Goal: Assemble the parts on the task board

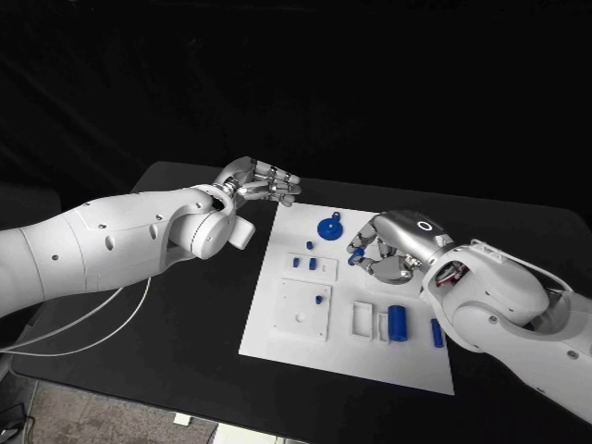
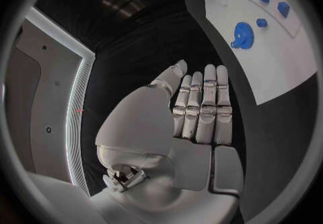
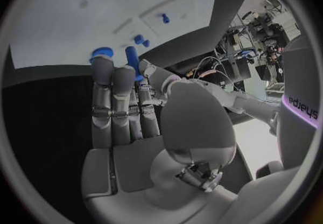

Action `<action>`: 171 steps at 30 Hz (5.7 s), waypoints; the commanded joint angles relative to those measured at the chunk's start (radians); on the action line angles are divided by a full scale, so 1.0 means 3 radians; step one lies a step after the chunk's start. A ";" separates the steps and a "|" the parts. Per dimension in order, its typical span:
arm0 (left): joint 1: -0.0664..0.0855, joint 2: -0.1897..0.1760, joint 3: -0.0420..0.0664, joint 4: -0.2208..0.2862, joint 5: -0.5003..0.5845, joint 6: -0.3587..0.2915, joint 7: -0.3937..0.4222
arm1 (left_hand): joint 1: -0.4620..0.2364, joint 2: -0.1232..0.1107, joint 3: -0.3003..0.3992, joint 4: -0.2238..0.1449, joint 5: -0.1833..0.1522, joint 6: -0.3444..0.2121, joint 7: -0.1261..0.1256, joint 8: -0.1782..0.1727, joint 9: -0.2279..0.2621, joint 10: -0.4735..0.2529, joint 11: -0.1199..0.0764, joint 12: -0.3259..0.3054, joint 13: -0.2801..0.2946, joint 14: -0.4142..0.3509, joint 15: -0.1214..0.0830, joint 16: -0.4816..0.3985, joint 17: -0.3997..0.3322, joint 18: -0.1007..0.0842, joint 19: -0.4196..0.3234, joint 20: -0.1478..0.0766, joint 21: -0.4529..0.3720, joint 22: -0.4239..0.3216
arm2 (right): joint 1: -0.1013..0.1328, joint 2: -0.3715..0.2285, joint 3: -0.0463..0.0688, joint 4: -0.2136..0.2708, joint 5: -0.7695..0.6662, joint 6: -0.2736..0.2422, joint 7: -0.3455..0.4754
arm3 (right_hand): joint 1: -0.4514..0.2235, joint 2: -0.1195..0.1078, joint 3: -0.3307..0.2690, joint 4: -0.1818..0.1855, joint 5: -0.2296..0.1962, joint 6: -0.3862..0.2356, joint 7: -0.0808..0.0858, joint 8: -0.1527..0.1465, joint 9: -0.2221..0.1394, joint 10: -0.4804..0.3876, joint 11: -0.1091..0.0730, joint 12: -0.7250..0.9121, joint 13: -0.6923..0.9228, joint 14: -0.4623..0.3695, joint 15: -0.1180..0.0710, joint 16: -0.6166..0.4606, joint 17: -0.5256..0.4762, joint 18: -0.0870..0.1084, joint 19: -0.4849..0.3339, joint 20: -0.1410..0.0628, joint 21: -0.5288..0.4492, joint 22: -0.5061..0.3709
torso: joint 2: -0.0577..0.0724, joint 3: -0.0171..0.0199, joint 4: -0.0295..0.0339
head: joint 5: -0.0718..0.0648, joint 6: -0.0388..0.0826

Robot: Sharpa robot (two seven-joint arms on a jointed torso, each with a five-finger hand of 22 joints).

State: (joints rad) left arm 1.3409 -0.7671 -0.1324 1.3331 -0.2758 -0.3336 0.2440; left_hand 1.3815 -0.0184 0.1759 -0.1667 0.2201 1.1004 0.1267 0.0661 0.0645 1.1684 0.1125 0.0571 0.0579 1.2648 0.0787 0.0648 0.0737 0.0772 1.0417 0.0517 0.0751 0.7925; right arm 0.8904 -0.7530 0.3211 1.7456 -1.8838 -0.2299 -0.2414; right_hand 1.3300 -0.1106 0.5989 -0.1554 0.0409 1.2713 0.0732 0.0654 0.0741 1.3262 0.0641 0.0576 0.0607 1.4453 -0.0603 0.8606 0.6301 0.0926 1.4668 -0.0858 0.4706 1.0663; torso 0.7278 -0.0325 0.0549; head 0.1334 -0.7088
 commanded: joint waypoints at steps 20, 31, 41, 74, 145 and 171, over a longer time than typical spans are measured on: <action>0.0006 0.0084 0.0002 0.0005 0.0025 0.0062 0.0011 | -0.0002 0.0040 0.0001 -0.0011 -0.0014 0.0017 0.0006 -0.0007 0.0001 -0.0032 -0.0003 0.0012 -0.0001 -0.0013 0.0001 -0.0012 -0.0004 0.0027 0.0002 0.0018 -0.0016 0.0023 | -0.0069 0.0498 -0.0497 -0.0180 -0.0056 -0.0165 0.0352 | 0.0033 0.0008 -0.0008 -0.0028 0.0024 0.0024 0.0007 -0.0003 -0.0004 0.0187 -0.0163 0.0007 0.0004 -0.0008 -0.0036 -0.0035 0.0015 0.0073 0.0107 -0.0034 -0.0067 0.0013 | 0.0003 0.0002 0.0003 | 0.0125 -0.0027; 0.0006 0.0099 0.0002 0.0004 0.0025 0.0072 0.0008 | -0.0003 0.0044 0.0002 -0.0010 -0.0012 0.0016 0.0006 -0.0007 0.0001 -0.0034 -0.0002 0.0012 -0.0001 -0.0016 0.0002 -0.0012 -0.0004 0.0028 0.0000 0.0019 -0.0017 0.0029 | -0.0102 0.0592 -0.0586 -0.0347 -0.0119 -0.0084 0.0349 | 0.0025 0.0016 -0.0006 -0.0042 0.0024 0.0021 0.0007 -0.0004 -0.0005 0.0183 -0.0162 0.0007 0.0004 -0.0008 -0.0037 -0.0040 0.0019 0.0075 0.0108 -0.0035 -0.0085 0.0015 | 0.0004 0.0006 0.0001 | 0.0123 -0.0043; 0.0006 0.0097 0.0002 0.0003 0.0025 0.0080 0.0001 | -0.0003 0.0044 0.0002 -0.0010 -0.0012 0.0016 0.0006 -0.0007 0.0001 -0.0034 -0.0002 0.0012 -0.0001 -0.0016 0.0002 -0.0012 -0.0004 0.0028 0.0000 0.0019 -0.0017 0.0029 | -0.0105 0.0584 -0.0605 -0.0386 -0.0176 -0.0055 0.0330 | 0.0015 0.0022 -0.0005 -0.0060 0.0024 0.0023 0.0007 -0.0003 -0.0004 0.0184 -0.0162 0.0007 0.0004 -0.0006 -0.0038 -0.0046 0.0024 0.0076 0.0112 -0.0037 -0.0094 0.0026 | 0.0003 0.0005 0.0001 | 0.0120 -0.0062; 0.0006 0.0103 0.0002 -0.0002 0.0025 0.0087 -0.0012 | -0.0005 0.0043 0.0001 -0.0008 -0.0013 0.0004 0.0009 -0.0007 0.0001 -0.0040 0.0000 0.0012 -0.0001 -0.0020 0.0004 -0.0012 -0.0005 0.0029 -0.0002 0.0022 -0.0019 0.0025 | -0.0109 0.0573 -0.0648 -0.0420 -0.0358 0.0105 0.0227 | 0.0007 0.0028 -0.0008 -0.0084 0.0024 0.0022 0.0007 -0.0003 -0.0006 0.0180 -0.0160 0.0007 0.0004 -0.0005 -0.0035 -0.0054 0.0037 0.0073 0.0110 -0.0035 -0.0107 0.0054 | 0.0003 0.0001 -0.0001 | 0.0119 -0.0073; 0.0003 0.0047 -0.0008 -0.0021 0.0025 0.0160 -0.0038 | -0.0010 0.0041 -0.0007 0.0002 -0.0019 -0.0004 0.0011 -0.0007 0.0001 -0.0043 0.0001 0.0012 -0.0001 -0.0023 0.0007 -0.0012 -0.0004 0.0030 0.0004 0.0026 -0.0020 -0.0006 | -0.0074 -0.0438 -0.0064 -0.0115 0.1992 0.0064 -0.0021 | -0.0340 -0.0037 -0.1531 0.0615 0.0148 -0.0378 -0.0007 -0.0007 -0.0019 0.0551 -0.0324 0.0633 0.1014 -0.0011 -0.0132 0.0127 -0.0048 -0.0020 0.0122 -0.0123 0.0188 -0.0276 | -0.0030 0.0034 -0.0060 | -0.0251 0.0021; -0.0049 0.0048 -0.0072 -0.0084 0.0067 0.0211 -0.0030 | -0.0034 0.0044 -0.0008 0.0016 -0.0020 -0.0007 0.0009 -0.0007 0.0001 -0.0045 0.0001 0.0012 -0.0001 -0.0024 0.0009 -0.0012 -0.0002 0.0028 0.0016 0.0029 -0.0023 -0.0071 | -0.0070 -0.0720 -0.0081 -0.0133 0.2602 0.0900 -0.1534 | -0.0817 -0.0225 -0.1005 0.1105 0.0025 -0.0413 -0.0030 -0.0005 0.0014 0.0194 -0.0335 0.2704 0.3653 -0.0035 -0.0127 0.0833 0.1064 -0.0068 0.0126 -0.0126 0.1011 0.0469 | -0.0077 0.0081 -0.0096 | -0.0392 -0.0044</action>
State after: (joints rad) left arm 1.3269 -0.7547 -0.1544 1.3070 -0.2661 -0.2876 0.2262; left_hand 1.3743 -0.0112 0.1759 -0.1667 0.2201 1.1004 0.1266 0.0661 0.0646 1.1612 0.1126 0.0571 0.0579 1.2649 0.0787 0.0648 0.0738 0.0772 1.0454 0.0554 0.0751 0.7720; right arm 0.8701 -0.9712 0.2984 1.7038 -1.1422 0.0085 -0.6556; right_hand 1.0933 -0.1801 0.2979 0.1732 0.0542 1.1532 0.0623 0.0606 0.0798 1.3777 -0.0337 0.8660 1.1558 1.4291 -0.0982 1.1067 0.9477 0.0844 1.4669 -0.1216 0.7703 1.2061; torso 0.7037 -0.0058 0.0241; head 0.0155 -0.7200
